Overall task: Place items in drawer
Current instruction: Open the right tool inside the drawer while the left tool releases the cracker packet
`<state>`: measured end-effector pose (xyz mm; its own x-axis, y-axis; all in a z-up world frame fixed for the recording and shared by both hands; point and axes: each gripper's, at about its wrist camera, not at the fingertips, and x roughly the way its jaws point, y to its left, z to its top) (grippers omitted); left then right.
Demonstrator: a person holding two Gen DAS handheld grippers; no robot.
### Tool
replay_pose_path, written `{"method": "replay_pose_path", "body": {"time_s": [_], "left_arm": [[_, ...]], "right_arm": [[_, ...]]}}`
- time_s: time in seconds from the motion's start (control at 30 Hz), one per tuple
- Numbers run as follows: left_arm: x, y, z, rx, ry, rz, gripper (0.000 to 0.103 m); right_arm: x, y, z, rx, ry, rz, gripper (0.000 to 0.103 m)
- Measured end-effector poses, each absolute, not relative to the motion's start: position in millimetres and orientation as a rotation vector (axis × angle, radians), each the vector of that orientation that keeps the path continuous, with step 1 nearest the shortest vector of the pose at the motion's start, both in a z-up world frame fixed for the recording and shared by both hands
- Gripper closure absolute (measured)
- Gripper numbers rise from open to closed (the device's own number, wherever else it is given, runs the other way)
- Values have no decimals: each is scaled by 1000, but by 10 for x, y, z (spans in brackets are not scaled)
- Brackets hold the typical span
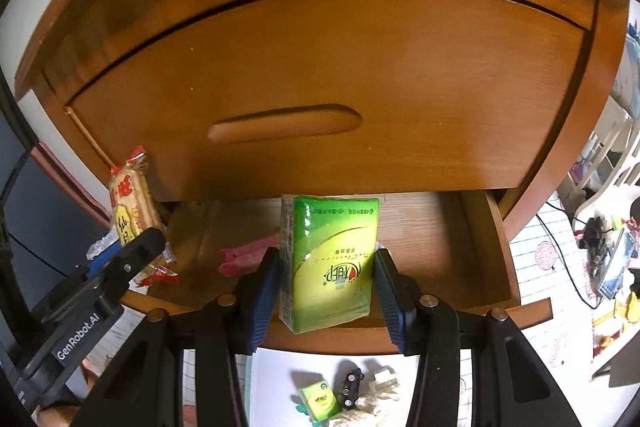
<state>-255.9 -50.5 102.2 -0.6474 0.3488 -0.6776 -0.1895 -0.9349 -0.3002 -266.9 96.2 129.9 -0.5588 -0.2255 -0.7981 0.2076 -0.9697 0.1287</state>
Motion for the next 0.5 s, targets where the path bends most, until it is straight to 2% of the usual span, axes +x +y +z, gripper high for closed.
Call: {"method": "replay_pose_path", "body": {"time_s": [0.13,0.23,0.4,0.5], "left_arm": [[-2572,-584,974,-1137,-328,2585,51],[-2570,-632,952,-1139,-343,2589,48],[-2564,-655,915,-1150,-352,2587,37],[-2455,-708,927,-1161,-338,2602,35]], "right_arm": [[-2695,968,1284,1327,-29,-2580,52],[-2706,983,1291,1338,-52,-2574,41],[-2721,969,1271,1344,-35,-2573,37],[-2719,973,1249,1348,-31,-2574,27]]}}
